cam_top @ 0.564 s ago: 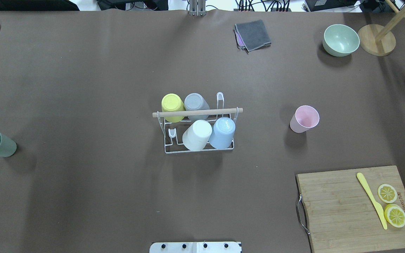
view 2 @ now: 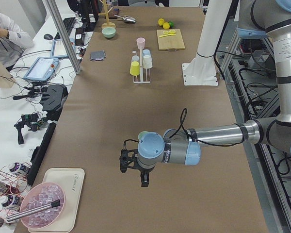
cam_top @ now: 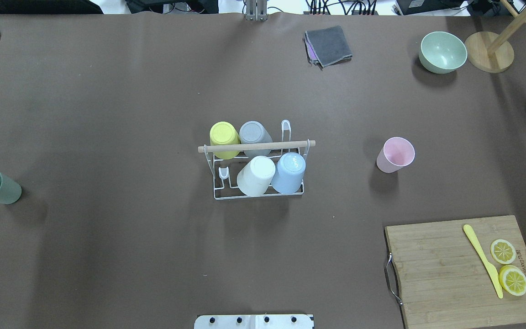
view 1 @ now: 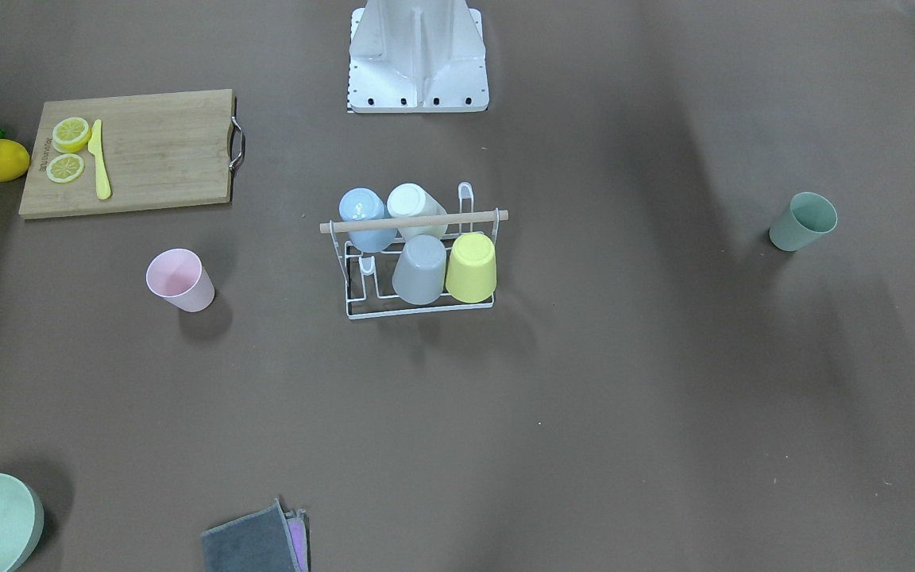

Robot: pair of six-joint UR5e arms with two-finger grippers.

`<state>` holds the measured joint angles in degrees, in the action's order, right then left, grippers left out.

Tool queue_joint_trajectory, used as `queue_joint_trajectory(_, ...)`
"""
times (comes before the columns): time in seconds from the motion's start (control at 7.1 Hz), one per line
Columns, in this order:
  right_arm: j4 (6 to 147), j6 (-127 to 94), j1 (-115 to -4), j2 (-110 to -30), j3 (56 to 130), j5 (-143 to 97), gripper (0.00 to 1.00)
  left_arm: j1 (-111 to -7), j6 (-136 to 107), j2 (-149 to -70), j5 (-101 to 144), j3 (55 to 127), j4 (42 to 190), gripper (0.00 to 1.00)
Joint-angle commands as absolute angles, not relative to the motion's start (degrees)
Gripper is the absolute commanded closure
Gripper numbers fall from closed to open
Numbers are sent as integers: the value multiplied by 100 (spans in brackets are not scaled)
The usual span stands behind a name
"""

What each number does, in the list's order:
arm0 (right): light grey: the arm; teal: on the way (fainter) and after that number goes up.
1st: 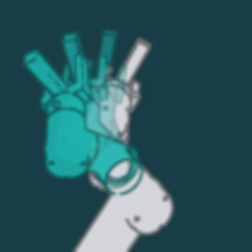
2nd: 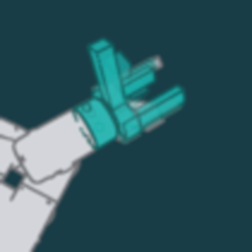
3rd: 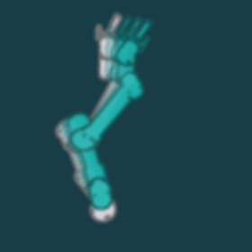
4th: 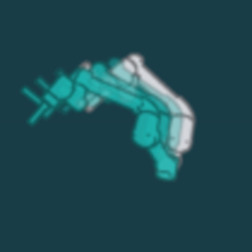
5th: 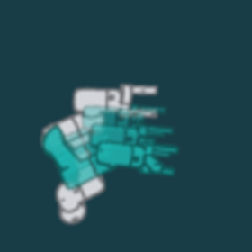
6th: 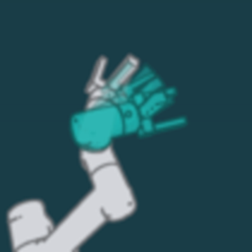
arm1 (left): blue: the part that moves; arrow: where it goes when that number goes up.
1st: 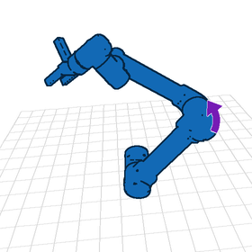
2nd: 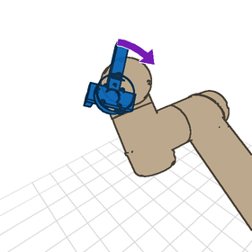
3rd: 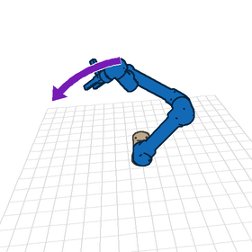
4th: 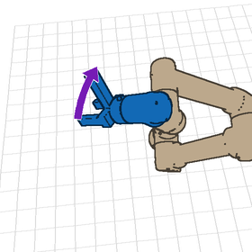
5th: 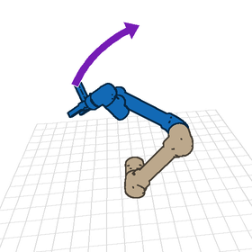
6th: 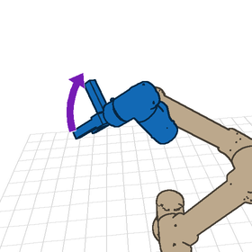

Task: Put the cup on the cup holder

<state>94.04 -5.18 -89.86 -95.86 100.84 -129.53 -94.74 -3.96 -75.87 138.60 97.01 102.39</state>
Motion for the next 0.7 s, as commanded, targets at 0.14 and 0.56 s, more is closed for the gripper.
queue_joint_trajectory(0.14,9404,-510,-8991,-9580,10098,-12973,0,-9475,-396,-7602,13852,9694,10248,2)
queue_joint_trajectory(0.56,9396,-510,-8991,-9571,10063,-12955,0,-9466,-413,-7638,13843,9694,10248,2)
